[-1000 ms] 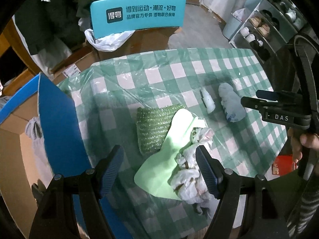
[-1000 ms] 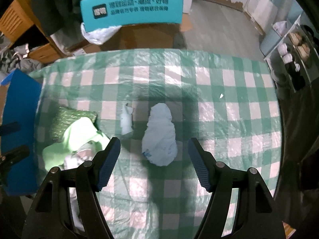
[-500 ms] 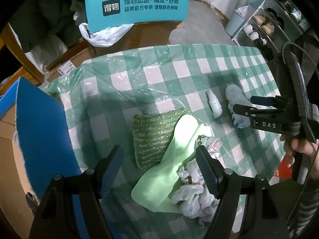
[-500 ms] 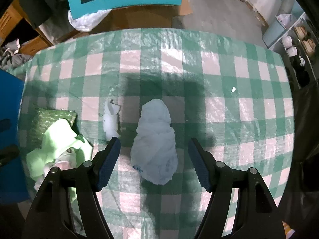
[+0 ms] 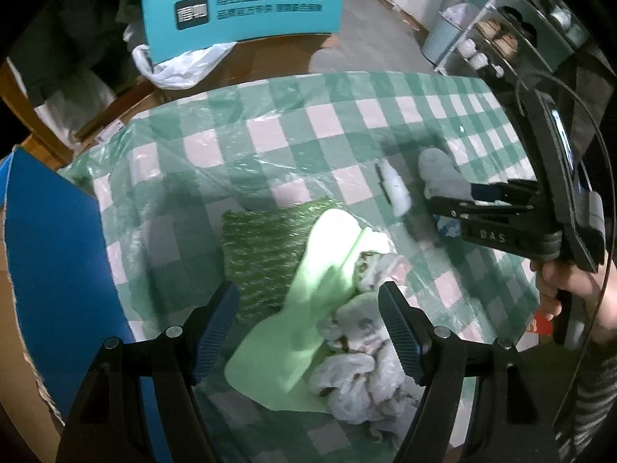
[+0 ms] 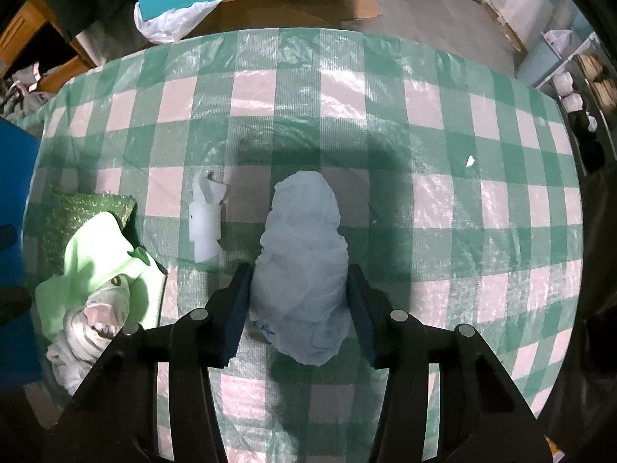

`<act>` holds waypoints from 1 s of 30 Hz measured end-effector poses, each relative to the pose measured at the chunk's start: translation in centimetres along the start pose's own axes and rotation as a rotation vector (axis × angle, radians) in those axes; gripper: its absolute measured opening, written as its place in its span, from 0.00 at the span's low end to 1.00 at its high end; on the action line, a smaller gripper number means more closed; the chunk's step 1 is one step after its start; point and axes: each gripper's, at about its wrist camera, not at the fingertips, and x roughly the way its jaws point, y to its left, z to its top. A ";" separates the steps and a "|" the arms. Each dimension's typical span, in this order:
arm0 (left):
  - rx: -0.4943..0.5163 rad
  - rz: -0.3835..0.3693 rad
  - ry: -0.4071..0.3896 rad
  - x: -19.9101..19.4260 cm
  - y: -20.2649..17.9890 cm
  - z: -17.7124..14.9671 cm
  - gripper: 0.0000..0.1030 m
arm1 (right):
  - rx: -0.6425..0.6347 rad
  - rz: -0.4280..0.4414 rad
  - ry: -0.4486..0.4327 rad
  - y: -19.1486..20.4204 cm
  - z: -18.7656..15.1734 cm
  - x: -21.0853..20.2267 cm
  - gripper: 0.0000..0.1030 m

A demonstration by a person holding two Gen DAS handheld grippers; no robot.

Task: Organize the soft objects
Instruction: 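Lift the white plastic bag with the right gripper while the left gripper grasps the white bundle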

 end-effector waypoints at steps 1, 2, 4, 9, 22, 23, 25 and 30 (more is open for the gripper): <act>0.012 0.000 -0.001 0.0 -0.4 -0.1 0.74 | -0.001 0.000 -0.002 0.1 -0.1 -0.1 0.44; 0.025 0.001 0.001 0.1 -0.8 -0.2 0.74 | 0.000 0.002 -0.002 0.1 -0.2 -0.2 0.43; 0.041 0.001 0.007 0.4 -1.4 -0.3 0.74 | 0.003 0.015 -0.009 0.2 -0.5 -0.7 0.42; 0.073 0.007 0.025 1.0 -3.0 -0.7 0.74 | -0.003 0.039 -0.019 0.7 -1.7 -2.2 0.42; 0.133 0.045 0.085 3.6 -5.5 -1.3 0.74 | 0.002 0.053 -0.022 0.4 -3.5 -3.6 0.42; 0.141 0.049 0.090 3.9 -5.7 -1.4 0.74 | 0.005 0.056 -0.021 0.3 -3.5 -3.6 0.42; 0.153 0.059 0.094 4.3 -6.0 -1.6 0.74 | 0.006 0.061 -0.022 0.4 -3.5 -3.5 0.42; 0.170 0.077 0.101 5.3 -6.2 -2.0 0.49 | -0.001 0.072 -0.025 0.6 -3.6 -3.5 0.42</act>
